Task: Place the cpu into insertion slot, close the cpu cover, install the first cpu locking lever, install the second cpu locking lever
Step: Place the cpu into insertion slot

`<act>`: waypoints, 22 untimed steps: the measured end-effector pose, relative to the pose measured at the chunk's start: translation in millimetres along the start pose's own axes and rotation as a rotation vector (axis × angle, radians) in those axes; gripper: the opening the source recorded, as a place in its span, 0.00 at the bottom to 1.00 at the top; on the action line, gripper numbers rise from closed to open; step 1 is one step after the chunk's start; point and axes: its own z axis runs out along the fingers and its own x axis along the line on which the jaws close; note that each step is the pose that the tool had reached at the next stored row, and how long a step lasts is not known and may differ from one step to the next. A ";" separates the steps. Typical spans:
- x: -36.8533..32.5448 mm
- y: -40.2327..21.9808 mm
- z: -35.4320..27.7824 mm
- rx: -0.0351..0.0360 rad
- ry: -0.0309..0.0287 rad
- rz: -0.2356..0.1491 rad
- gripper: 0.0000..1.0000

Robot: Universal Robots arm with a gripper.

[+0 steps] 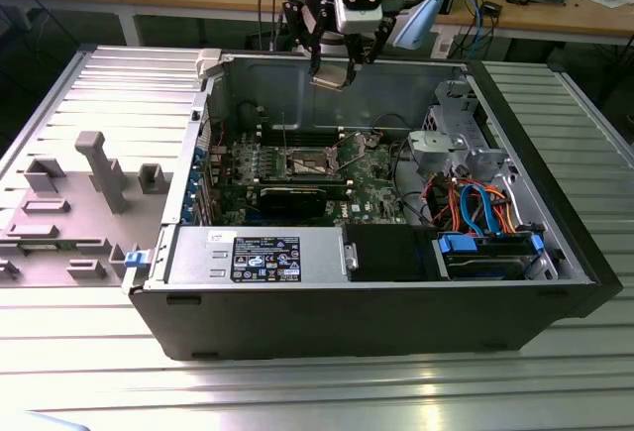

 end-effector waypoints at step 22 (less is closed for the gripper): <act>0.1 -0.2 1.4 -0.0020 -0.0088 0.099 0.54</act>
